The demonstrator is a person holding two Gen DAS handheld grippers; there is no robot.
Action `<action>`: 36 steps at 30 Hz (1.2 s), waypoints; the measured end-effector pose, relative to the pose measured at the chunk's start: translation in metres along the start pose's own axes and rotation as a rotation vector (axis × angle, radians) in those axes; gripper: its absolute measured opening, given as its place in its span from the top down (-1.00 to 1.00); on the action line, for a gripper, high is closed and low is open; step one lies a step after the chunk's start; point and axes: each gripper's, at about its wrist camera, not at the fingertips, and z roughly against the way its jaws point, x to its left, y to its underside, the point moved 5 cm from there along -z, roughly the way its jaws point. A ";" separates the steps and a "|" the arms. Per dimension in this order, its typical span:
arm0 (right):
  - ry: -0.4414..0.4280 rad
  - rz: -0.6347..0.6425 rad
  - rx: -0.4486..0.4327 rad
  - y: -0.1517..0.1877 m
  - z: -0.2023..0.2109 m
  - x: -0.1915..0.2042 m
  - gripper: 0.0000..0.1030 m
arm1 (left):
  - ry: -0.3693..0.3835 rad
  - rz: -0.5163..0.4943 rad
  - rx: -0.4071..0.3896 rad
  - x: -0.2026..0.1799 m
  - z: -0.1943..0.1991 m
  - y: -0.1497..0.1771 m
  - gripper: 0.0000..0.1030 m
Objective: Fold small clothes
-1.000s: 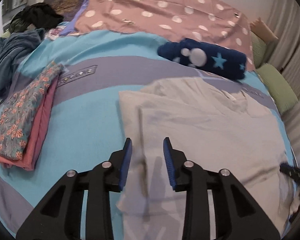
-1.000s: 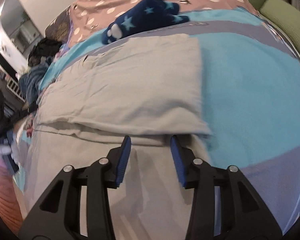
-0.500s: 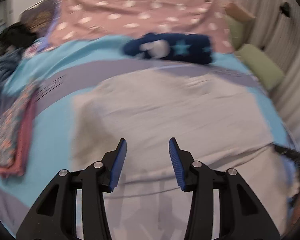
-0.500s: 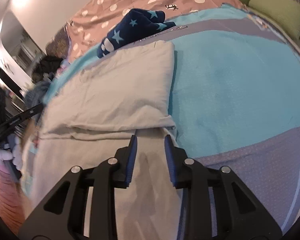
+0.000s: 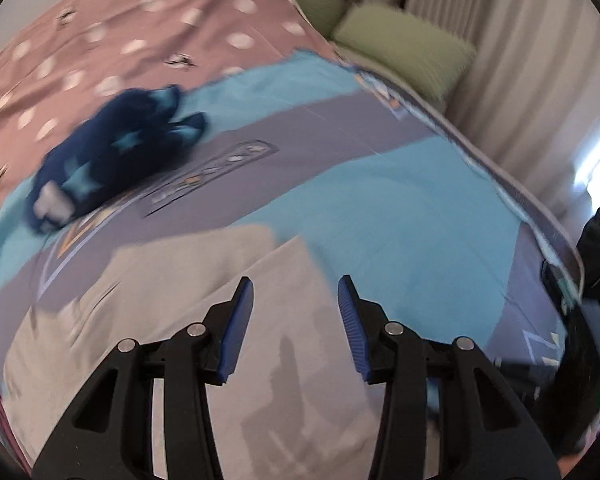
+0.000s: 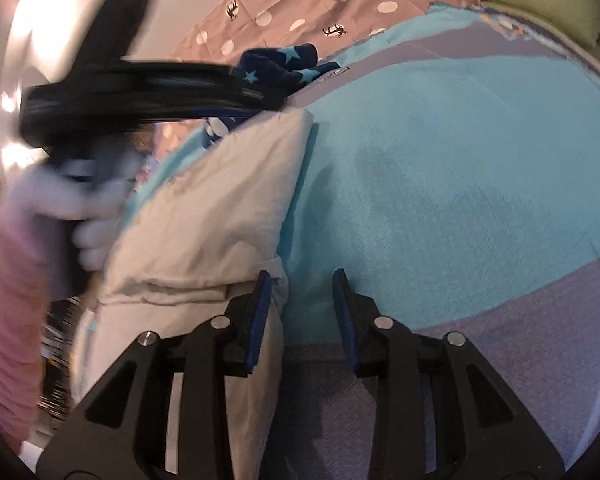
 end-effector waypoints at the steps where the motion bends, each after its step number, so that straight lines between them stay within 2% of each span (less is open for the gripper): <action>1: -0.019 -0.015 0.000 0.001 0.000 -0.002 0.36 | -0.036 -0.041 0.028 -0.009 -0.015 -0.008 0.11; 4: -0.061 -0.031 -0.003 0.002 0.002 -0.003 0.35 | -0.156 -0.120 0.095 -0.019 -0.045 -0.016 0.11; 5: -0.067 -0.024 -0.003 0.003 0.002 -0.001 0.32 | -0.174 -0.125 0.130 -0.020 -0.057 -0.018 0.11; 8: -0.075 0.003 -0.003 0.004 0.002 0.004 0.22 | -0.214 -0.106 0.169 -0.012 -0.072 -0.020 0.17; 9: -0.078 0.009 -0.003 0.004 0.002 0.006 0.19 | -0.211 -0.093 0.175 -0.009 -0.074 -0.020 0.34; 10: -0.080 0.011 -0.004 0.005 0.003 0.007 0.19 | -0.199 -0.074 0.177 -0.007 -0.075 -0.020 0.85; 11: -0.082 0.010 -0.004 0.004 0.002 0.006 0.19 | -0.181 -0.070 0.178 -0.005 -0.074 -0.018 0.96; 13: -0.092 0.000 -0.004 0.000 0.000 0.004 0.19 | -0.161 -0.068 0.145 -0.006 -0.067 -0.019 0.98; 15: -0.094 -0.002 -0.004 -0.001 -0.002 0.002 0.19 | -0.102 -0.006 0.097 -0.004 -0.054 -0.022 0.98; 18: -0.086 0.007 -0.003 0.000 -0.003 0.003 0.18 | 0.072 0.149 -0.012 0.012 -0.022 -0.028 0.98; 20: -0.086 0.010 -0.003 -0.001 -0.004 0.003 0.17 | 0.148 0.219 -0.061 0.026 -0.004 -0.027 0.98; 24: -0.081 0.011 0.003 0.000 -0.004 0.002 0.15 | 0.140 0.313 -0.101 0.061 0.007 -0.014 0.98; 28: -0.022 0.059 0.012 0.000 -0.006 0.009 0.15 | 0.094 0.326 -0.083 0.080 0.000 0.005 0.98; 30: 0.008 0.102 0.020 -0.001 -0.010 0.017 0.11 | 0.095 0.329 -0.068 0.085 -0.007 0.011 0.98; 34: 0.124 0.249 0.061 -0.004 -0.025 0.033 0.12 | 0.113 0.328 -0.052 0.083 -0.016 0.018 0.98; 36: 0.142 0.297 0.062 -0.010 -0.032 0.041 0.31 | 0.122 0.322 -0.054 0.083 -0.016 0.018 0.98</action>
